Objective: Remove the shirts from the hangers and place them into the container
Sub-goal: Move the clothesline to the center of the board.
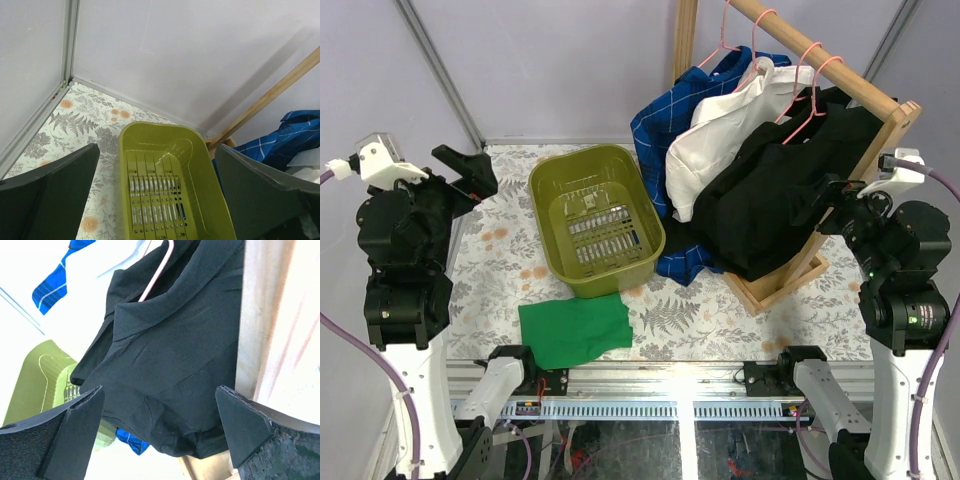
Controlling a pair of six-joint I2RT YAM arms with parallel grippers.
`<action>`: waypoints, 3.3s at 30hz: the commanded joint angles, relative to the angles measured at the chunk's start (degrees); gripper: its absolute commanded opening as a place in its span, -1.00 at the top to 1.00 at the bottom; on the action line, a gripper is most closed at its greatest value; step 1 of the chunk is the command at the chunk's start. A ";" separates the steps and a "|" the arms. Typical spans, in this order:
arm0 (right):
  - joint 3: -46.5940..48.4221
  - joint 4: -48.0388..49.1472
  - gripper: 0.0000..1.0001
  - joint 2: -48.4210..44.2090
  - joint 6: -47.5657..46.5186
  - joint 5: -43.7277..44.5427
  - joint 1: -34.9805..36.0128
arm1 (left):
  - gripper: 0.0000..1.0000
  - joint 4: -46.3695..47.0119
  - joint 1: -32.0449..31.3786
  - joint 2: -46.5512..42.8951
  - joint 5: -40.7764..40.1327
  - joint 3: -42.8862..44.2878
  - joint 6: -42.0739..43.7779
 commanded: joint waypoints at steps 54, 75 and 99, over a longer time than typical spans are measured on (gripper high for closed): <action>1.64 12.22 -0.99 32.71 -6.35 17.80 -11.95 | -0.99 7.27 -3.16 12.25 24.28 -25.64 2.15; 1.08 7.11 -0.99 32.22 0.17 6.86 -18.81 | -0.99 6.58 -3.10 13.71 7.20 -29.24 -0.91; -23.89 38.96 -0.99 51.40 14.53 -9.04 -19.38 | -0.99 4.44 -3.06 11.09 19.01 -26.86 -2.40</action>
